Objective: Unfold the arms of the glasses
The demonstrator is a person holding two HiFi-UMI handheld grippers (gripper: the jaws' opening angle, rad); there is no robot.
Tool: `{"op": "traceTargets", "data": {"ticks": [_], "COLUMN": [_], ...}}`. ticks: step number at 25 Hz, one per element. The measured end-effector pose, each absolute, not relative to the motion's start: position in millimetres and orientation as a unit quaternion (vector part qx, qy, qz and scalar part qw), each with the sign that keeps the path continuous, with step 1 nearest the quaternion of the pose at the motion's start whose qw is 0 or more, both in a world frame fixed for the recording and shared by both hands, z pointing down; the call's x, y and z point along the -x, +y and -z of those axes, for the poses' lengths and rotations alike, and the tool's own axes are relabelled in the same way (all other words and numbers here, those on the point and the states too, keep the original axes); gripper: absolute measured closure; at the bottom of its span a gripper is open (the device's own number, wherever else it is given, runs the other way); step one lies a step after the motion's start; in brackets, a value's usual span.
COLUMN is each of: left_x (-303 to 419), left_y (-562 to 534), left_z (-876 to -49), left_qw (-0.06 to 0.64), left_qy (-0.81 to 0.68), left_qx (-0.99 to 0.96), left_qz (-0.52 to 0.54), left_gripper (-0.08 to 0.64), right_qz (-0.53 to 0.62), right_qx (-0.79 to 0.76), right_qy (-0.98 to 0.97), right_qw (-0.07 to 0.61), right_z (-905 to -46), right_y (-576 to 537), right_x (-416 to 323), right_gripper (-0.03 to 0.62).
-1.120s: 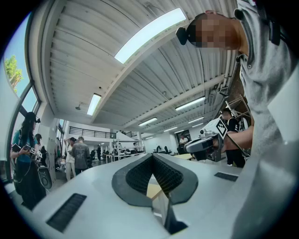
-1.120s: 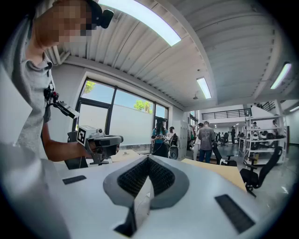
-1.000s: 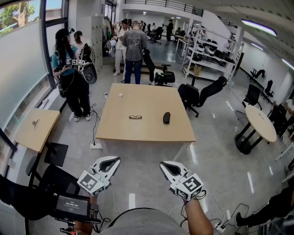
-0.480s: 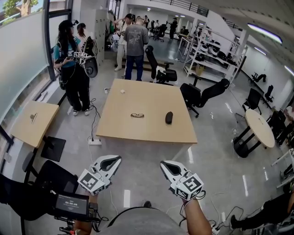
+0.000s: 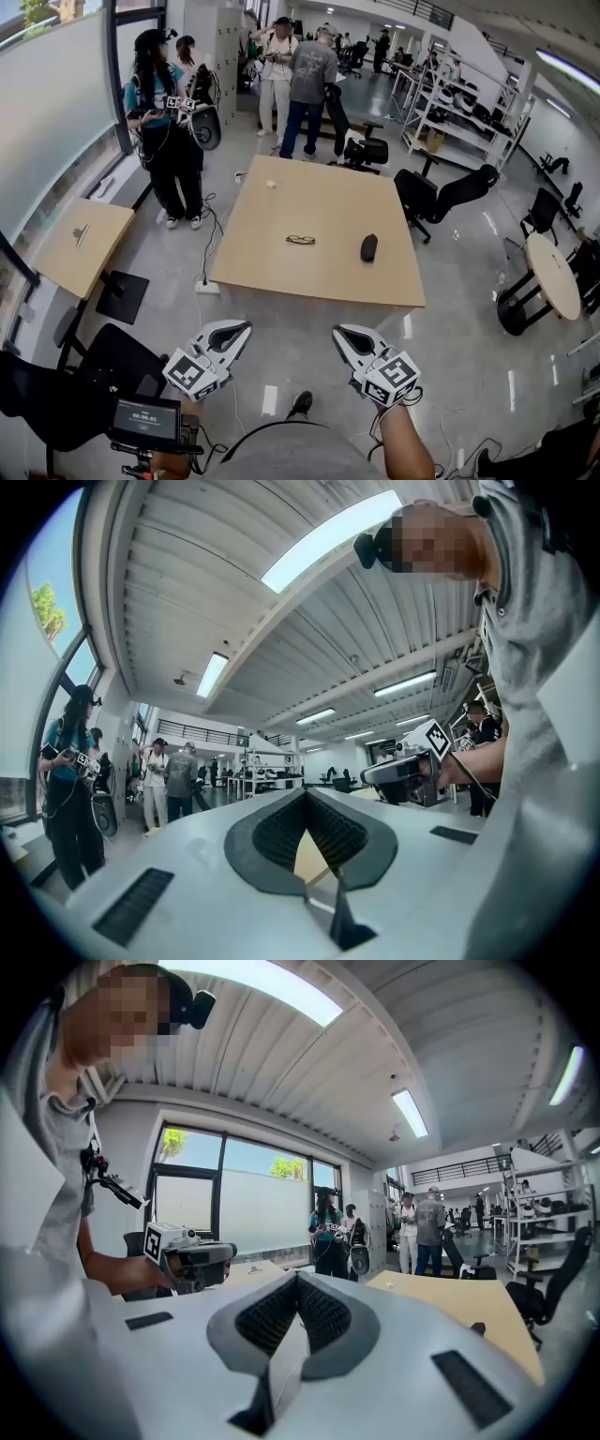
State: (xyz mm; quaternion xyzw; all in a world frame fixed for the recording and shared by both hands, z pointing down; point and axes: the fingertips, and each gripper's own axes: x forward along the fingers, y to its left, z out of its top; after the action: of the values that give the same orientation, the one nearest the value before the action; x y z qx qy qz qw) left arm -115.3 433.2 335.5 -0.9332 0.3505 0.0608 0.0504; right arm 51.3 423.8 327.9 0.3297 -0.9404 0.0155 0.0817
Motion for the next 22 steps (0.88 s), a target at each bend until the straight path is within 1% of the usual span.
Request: {"op": "traceTargets", "data": {"ticks": [5,12,16,22], "left_x": [123,85,69,47], "left_y": [374,296,257,214], "left_z": [-350,-355,-353,-363], "left_qw": [0.038,0.030,0.024,0.016], "left_qy": [0.377,0.392,0.400,0.388], "left_qx": [0.924,0.919,0.915,0.922], "left_qz": [-0.045,-0.026,-0.033,-0.013], "left_gripper": [0.555,0.555,0.555,0.555], "right_qz": [-0.032,-0.062,-0.066,-0.081], "right_qx": [-0.319,-0.310,-0.302,-0.305], "right_qy": [-0.945,-0.946,-0.949,-0.948], "right_qw": [0.068,0.064,0.062,0.051], "right_z": [-344,-363,-369,-379], "right_y": [360,272,229,185], "right_x": [-54,-100,-114,-128], "right_gripper": [0.584,0.584,0.584,0.584]}}
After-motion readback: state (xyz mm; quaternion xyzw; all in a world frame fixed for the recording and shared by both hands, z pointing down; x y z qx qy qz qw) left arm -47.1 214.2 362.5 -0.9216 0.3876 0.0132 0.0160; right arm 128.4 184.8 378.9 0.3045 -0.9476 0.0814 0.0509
